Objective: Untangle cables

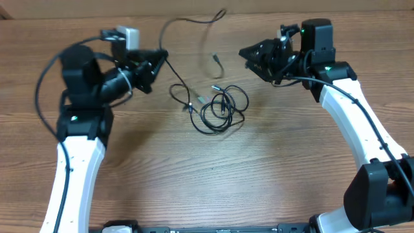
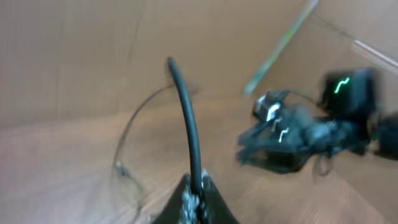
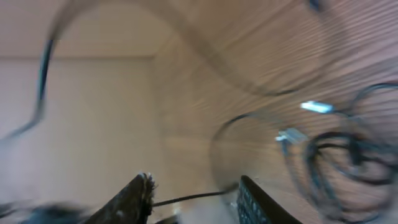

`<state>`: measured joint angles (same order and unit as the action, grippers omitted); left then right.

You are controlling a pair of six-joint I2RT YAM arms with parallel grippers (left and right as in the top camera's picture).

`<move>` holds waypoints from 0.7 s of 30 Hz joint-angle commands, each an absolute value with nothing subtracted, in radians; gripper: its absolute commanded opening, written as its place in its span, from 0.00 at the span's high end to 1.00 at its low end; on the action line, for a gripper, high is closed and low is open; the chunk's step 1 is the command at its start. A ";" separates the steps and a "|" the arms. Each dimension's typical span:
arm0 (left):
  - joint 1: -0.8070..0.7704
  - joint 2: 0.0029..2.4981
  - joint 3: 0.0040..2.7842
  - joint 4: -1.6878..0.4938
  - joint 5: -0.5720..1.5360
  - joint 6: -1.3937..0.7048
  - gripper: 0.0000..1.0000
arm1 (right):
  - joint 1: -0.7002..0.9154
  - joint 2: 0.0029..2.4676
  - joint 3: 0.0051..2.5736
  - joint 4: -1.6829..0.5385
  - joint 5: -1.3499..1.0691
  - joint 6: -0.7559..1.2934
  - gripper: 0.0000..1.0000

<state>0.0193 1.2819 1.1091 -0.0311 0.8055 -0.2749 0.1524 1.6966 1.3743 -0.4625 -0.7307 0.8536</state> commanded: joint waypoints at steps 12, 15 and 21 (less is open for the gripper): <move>0.059 1.195 1.132 0.493 0.861 -0.638 0.96 | 0.184 1.679 1.346 -0.590 -0.539 0.749 0.48; 0.060 1.195 1.132 0.513 0.783 -0.692 0.96 | 0.207 1.682 1.346 -0.598 -0.539 0.722 0.45; 0.062 1.196 1.132 0.483 0.717 -0.710 0.96 | 0.278 1.686 1.346 -0.597 -0.506 0.701 0.31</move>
<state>0.0544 1.2041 1.1191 0.5049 0.7746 -0.6815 0.2440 1.6966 1.3533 -0.6014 -0.5381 0.7246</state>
